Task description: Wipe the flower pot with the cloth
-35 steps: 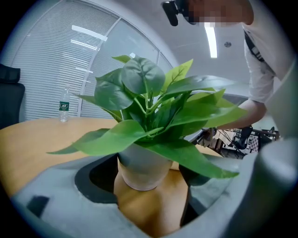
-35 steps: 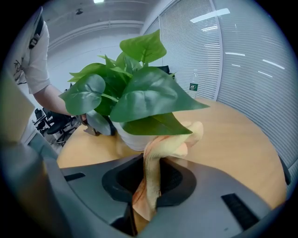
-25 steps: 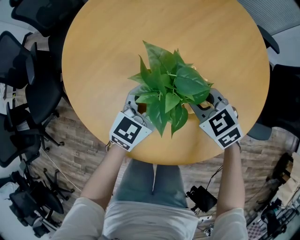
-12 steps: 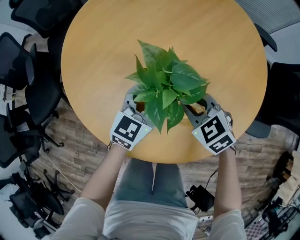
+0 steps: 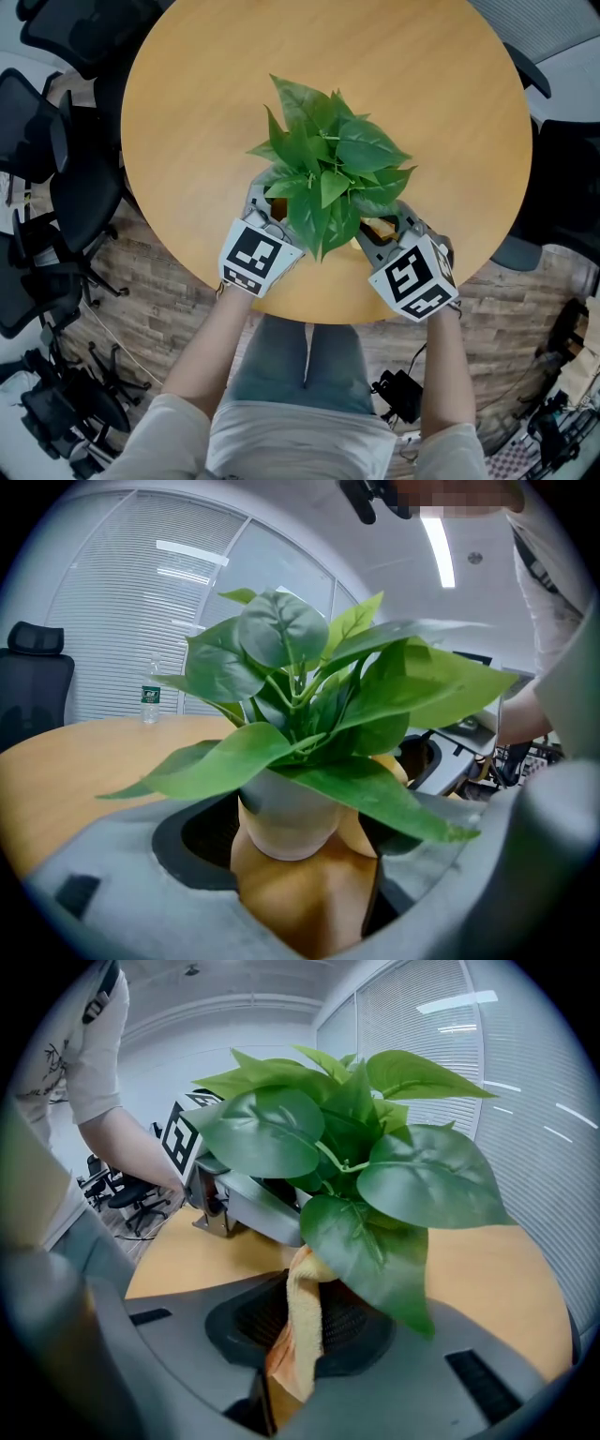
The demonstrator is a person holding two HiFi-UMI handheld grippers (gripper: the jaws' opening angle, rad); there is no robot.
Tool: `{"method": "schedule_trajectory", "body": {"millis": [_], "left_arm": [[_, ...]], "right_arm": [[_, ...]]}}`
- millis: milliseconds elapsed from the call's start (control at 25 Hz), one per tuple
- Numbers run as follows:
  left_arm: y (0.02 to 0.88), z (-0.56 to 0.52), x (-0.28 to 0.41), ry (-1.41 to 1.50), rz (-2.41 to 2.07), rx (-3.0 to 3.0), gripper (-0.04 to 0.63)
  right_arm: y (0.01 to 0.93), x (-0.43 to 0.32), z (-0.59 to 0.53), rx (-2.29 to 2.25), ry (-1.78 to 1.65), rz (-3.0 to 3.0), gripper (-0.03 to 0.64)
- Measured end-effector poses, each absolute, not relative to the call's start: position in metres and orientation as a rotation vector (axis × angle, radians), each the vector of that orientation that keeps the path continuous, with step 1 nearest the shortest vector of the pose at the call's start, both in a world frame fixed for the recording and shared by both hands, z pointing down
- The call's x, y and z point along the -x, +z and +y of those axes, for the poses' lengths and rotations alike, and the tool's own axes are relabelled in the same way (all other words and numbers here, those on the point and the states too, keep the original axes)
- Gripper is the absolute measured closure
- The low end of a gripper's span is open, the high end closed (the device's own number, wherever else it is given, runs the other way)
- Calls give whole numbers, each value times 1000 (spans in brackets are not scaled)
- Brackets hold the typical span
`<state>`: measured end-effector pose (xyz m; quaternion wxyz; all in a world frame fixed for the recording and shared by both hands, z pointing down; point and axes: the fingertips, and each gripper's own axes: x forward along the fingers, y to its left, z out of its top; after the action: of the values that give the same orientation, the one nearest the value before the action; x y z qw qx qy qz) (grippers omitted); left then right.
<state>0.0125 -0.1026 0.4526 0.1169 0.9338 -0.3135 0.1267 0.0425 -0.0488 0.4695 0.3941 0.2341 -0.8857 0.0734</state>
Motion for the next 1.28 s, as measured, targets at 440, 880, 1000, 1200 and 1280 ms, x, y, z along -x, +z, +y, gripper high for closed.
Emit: {"method": "schedule_trajectory", "body": {"millis": [440,880,1000,1200,1280], "left_arm": [[453,-101,-7,397,-840,-2781,188],[449,-100,5,533,-272,-2975,158],[444,-101,-5,513,-126,-2987,134],[443,-100,-14,473,-2,-2990,103],[445,-102,-16,477,10,-2995,99]], "right_arm": [[473,-38,-42,-606,243,-2256,555],[472,-41,-44,-614,263,-2265,555],[472,-41,-44,-614,268,-2265,555],[473,-40,-44,-616,278,-2267,555],[473,-40,-44,-614,275,-2265,555]]}}
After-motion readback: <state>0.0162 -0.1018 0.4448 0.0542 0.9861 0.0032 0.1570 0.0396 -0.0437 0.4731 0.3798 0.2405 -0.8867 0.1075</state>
